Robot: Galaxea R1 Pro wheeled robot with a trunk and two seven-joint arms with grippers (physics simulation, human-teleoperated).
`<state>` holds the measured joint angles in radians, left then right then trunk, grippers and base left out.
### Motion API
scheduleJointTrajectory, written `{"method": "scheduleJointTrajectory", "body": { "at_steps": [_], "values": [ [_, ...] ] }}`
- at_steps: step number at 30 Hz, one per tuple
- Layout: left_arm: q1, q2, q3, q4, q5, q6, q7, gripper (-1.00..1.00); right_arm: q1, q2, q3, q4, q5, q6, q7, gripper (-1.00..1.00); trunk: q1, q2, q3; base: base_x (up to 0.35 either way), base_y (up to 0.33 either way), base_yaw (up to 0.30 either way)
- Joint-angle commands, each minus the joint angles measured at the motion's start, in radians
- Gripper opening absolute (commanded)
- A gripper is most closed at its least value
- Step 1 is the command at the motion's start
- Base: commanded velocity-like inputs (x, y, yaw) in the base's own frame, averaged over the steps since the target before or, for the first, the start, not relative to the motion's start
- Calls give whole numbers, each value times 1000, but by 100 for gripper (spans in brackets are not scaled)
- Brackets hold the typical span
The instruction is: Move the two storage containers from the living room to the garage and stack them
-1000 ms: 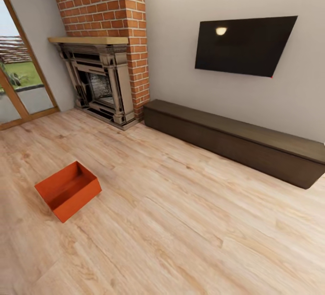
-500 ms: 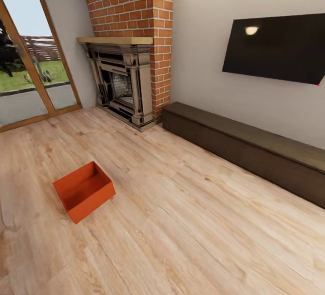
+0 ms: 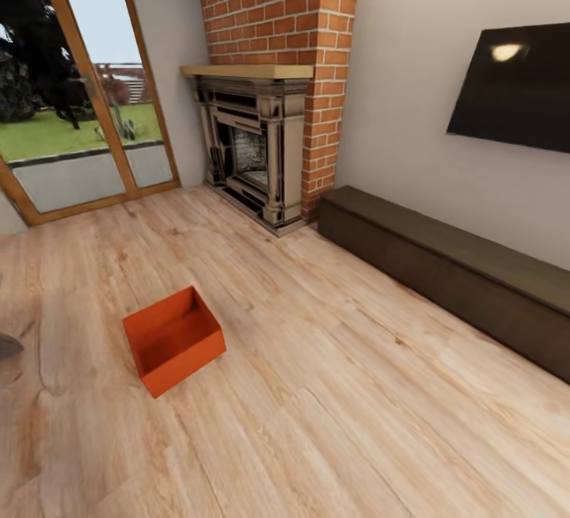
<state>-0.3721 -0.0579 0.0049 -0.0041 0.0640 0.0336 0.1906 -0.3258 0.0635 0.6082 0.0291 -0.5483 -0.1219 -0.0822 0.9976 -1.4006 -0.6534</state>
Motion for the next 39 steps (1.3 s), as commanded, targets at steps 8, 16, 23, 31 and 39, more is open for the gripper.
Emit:
{"method": "scheduleJointTrajectory", "body": {
  "at_steps": [8,16,23,31,39],
  "values": [
    [-1,0,0,0,7,3,3,100,-1,0,8,3,-9,-5,-1,100,1,0,-1,323,0,271],
    [-1,0,0,0,7,3,3,100,0,0,8,3,-9,-5,-1,100,1,0,-1,323,0,271],
    [-1,0,0,0,7,2,3,100,-1,0,8,3,-9,-5,-2,100,1,0,-1,323,0,270],
    [-1,0,0,0,7,2,3,100,-1,-1,7,3,-9,-5,-2,100,1,0,-1,323,0,271],
    [0,0,0,0,7,2,3,100,-1,-1,8,3,-9,-5,-2,100,1,0,-1,323,0,270]
  ]
}}
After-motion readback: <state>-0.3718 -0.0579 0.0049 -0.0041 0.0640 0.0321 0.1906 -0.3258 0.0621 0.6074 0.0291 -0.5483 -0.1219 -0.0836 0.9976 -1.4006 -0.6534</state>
